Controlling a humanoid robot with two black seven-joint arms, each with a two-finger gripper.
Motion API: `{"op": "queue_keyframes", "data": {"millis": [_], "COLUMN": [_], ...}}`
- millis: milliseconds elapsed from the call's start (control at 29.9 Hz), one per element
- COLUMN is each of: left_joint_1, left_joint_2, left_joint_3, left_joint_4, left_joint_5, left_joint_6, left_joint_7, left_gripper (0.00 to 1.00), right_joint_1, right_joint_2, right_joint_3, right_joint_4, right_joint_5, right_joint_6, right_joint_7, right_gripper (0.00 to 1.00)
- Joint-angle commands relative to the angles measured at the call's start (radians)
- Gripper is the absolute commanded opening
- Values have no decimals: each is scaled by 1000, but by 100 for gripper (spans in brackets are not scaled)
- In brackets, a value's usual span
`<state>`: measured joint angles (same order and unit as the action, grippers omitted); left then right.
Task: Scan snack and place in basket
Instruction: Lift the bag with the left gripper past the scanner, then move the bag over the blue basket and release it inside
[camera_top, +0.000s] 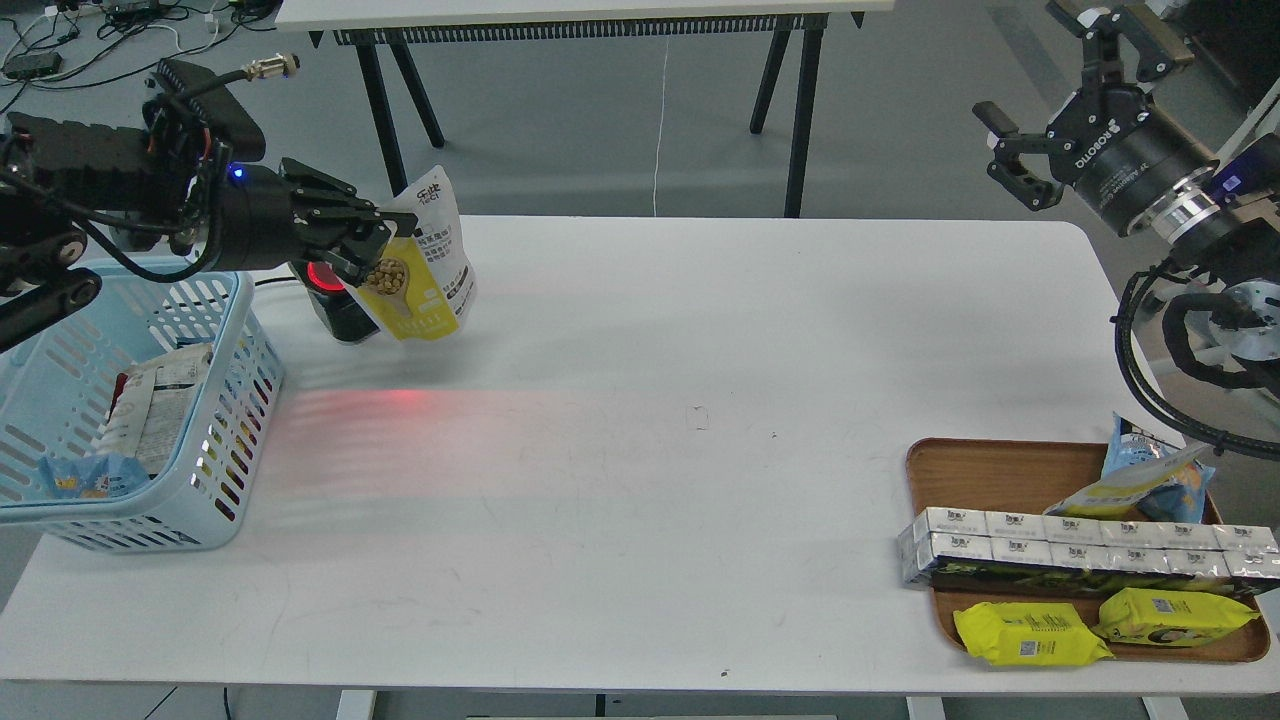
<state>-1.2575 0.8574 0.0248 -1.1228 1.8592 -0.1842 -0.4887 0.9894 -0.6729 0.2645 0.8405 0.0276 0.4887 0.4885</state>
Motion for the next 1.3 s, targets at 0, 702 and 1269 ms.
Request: {"op": "queue_keyframes", "data": {"millis": [0, 702, 1269], "left_joint_1": [-3, -164, -77], "left_joint_2": [11, 428, 470], "left_joint_3": [-2, -16, -10], "left_joint_4": [0, -126, -140], "left_joint_5": [0, 18, 127], "left_joint_6": [-18, -305, -305], "left_joint_7": [0, 0, 0], "left_gripper": [0, 1, 2], "right_joint_1": [-1, -1, -1], "right_joint_2": [-2, 4, 1], "right_joint_3": [1, 10, 12], "right_joint_4": [-1, -8, -3], "right_joint_5": [0, -2, -2], "right_joint_6": [0, 0, 0], "right_joint_7": [0, 0, 0], "right_gripper": [99, 99, 99]}}
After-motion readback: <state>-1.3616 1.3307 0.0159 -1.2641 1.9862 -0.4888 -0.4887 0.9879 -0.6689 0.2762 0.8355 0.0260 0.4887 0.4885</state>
